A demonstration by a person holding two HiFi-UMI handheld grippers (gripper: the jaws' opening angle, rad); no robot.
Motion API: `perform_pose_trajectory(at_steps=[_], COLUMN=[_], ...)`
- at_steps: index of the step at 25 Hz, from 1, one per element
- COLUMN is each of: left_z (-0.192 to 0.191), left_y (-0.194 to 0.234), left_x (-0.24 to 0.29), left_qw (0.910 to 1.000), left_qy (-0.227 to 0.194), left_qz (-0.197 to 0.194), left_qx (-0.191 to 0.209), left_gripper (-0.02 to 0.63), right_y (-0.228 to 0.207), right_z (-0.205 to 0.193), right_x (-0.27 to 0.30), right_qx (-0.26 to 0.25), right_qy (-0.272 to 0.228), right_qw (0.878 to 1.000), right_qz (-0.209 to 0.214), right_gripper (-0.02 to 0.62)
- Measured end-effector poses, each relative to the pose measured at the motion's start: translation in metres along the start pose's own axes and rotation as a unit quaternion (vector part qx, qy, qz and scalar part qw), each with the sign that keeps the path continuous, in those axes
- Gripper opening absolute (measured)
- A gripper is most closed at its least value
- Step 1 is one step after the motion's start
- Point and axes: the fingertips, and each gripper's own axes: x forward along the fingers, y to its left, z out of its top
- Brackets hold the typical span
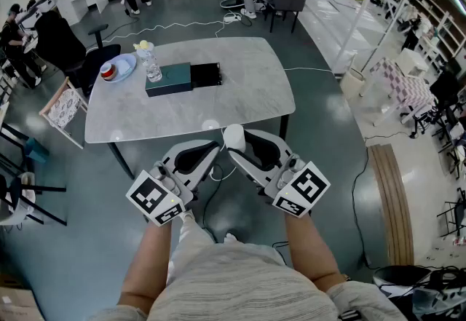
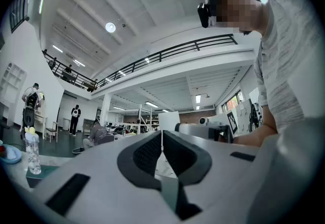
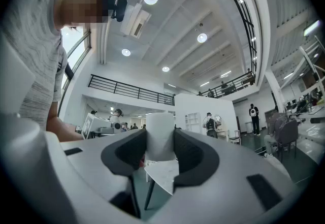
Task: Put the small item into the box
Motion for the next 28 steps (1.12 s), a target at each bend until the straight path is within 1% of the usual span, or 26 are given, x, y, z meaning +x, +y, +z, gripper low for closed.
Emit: perform_pose_trajectory(at_steps=[14,20,28], left_z=[-0.0005,-0.0021,-0.0030], left_y=[0.0035,0.0039,0.0091], left_x=[0.0031,0.0046,0.0087], left_qw=[1.0000,1.0000,1.0000], left_qy=[0.001,0.002,0.000], left_qz=[-0.004,-0.005,-0.004], left_qx=[-0.001,-0.002,-0.002], left_gripper=[0.021,0.021,0.021], right_y=[-0.0032,-0.0037,-0.0099], right_z=[-0.0001,0.0022,0.0025], right_x=[0.0028,0.0018,0.0049], right_qx=[-0.004,0.008,0.000], right_qy=[0.002,-0.005,0.000], right_qw=[1.000,1.000,1.000], right_qz=[0.001,0.004,0.003], right_gripper=[0.186,0.186,0.186])
